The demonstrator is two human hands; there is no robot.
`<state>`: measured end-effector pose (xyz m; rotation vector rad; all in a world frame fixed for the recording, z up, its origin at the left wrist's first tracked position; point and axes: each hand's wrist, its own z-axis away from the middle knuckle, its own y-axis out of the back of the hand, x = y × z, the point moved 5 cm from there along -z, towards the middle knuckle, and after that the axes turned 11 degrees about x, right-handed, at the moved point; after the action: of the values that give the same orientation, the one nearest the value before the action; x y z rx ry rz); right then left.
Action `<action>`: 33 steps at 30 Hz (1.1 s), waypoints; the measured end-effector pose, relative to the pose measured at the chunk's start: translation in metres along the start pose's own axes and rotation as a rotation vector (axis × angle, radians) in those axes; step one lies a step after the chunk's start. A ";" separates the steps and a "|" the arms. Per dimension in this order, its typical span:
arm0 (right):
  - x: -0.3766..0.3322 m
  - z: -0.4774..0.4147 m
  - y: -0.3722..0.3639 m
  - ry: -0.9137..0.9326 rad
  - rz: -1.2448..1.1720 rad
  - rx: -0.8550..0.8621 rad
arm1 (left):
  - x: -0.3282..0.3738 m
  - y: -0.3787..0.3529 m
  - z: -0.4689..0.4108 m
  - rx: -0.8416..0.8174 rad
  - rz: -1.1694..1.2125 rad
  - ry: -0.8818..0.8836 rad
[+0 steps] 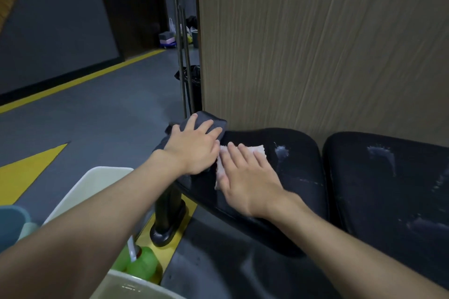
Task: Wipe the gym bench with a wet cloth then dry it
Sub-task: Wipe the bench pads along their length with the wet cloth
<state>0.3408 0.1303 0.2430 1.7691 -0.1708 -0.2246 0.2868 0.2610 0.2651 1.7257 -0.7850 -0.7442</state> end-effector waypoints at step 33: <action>0.031 0.014 0.007 -0.422 0.096 -0.014 | 0.044 0.008 0.005 -0.030 -0.133 -0.388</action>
<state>0.3672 0.1086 0.2454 1.6767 -0.5542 -0.5272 0.3072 0.2211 0.2673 1.6386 -0.9185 -1.1999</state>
